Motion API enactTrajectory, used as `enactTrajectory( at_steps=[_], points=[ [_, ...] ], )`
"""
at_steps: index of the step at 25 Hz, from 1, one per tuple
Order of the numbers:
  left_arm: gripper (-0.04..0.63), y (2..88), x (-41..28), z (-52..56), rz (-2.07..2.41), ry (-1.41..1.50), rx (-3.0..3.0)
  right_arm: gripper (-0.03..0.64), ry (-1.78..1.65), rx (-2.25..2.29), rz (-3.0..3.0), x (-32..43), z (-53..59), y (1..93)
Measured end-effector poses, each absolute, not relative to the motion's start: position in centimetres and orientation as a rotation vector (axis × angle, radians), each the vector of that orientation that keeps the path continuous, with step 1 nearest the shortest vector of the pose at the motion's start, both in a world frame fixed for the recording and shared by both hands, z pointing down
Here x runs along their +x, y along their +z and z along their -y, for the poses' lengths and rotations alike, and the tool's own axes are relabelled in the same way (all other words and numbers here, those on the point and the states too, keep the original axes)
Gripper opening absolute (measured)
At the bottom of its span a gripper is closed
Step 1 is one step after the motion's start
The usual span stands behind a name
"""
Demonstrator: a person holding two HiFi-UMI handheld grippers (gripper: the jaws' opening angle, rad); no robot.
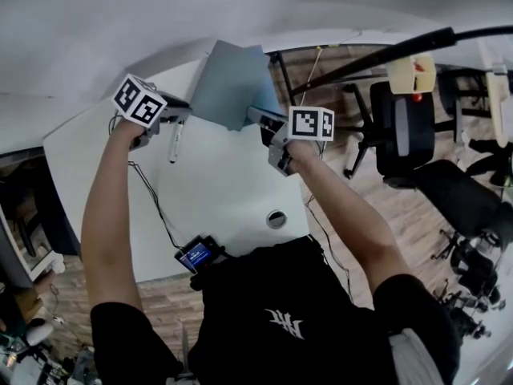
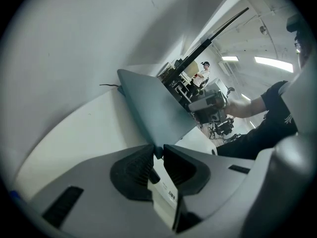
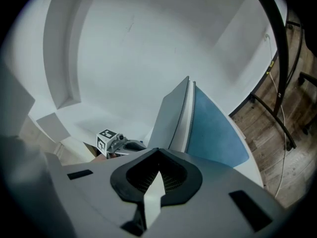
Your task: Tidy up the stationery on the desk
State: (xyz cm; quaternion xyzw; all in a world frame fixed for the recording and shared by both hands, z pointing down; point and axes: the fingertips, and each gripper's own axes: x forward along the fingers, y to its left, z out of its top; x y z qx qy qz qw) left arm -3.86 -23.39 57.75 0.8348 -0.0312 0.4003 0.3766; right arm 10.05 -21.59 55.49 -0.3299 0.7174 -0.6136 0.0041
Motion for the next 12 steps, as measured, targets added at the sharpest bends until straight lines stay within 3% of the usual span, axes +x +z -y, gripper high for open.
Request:
enactTrajectory(
  at_steps=[9, 12],
  points=[
    [0.06, 57.3, -0.7, 20.8, 0.067, 1.023, 2.154, 0.035, -1.858, -1.018, -2.414, 11.8, 22.7, 54.1],
    [0.011, 57.0, -0.9, 21.1, 0.127, 0.92, 2.153, 0.038, -1.817, -1.047, -2.448, 14.2, 22.7, 54.7]
  ],
)
